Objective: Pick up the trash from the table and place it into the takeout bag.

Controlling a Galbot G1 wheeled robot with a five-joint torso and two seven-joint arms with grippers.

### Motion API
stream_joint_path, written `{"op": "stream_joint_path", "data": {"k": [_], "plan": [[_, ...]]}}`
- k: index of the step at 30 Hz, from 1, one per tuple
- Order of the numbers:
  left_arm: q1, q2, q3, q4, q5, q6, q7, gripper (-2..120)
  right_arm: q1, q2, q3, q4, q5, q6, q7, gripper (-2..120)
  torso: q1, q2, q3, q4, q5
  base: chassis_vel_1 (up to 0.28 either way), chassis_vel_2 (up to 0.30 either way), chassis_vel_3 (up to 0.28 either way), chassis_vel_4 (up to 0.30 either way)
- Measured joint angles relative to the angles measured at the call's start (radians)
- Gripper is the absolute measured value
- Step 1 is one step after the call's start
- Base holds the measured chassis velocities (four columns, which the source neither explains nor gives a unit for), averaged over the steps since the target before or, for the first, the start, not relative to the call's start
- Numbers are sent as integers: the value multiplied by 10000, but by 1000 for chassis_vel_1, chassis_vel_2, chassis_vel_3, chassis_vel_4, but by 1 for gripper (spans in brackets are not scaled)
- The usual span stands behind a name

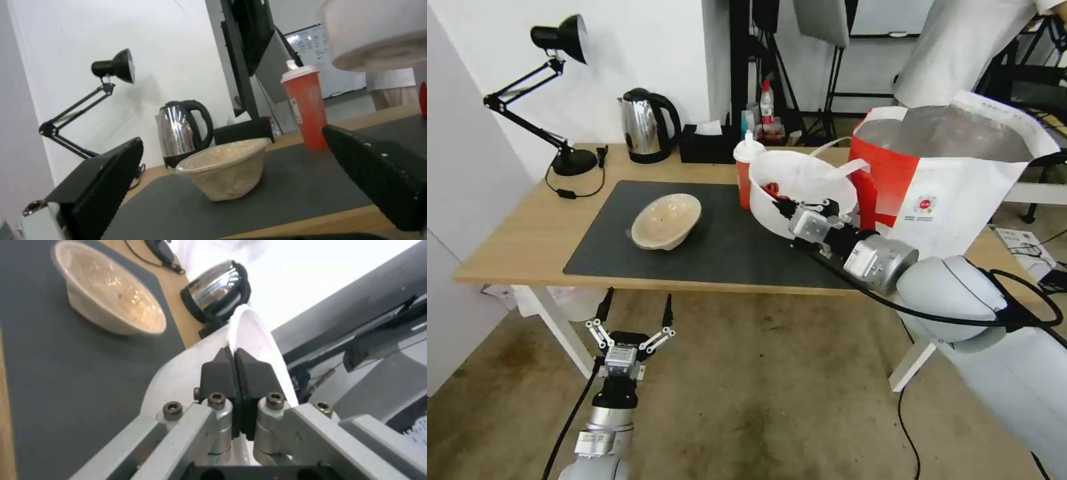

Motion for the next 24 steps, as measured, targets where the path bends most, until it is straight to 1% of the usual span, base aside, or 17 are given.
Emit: {"op": "stream_joint_path", "data": {"k": [10, 18, 24], "plan": [[-16, 0, -63, 0, -12, 29, -4, 100, 569, -32, -308, 238, 336, -4, 16, 0, 1, 0, 0, 0, 1, 0, 0, 0, 0], [-171, 0, -78, 154, -35, 39, -7, 100, 1561, -58, -808, 179, 674, -30, 23, 0, 2, 0, 0, 0, 0, 0, 0, 0, 0], [-406, -1, -112, 369, -70, 57, -8, 100, 2555, 24, -1348, -148, 906, -67, 26, 0, 3, 0, 0, 0, 0, 0, 0, 0, 0]]}}
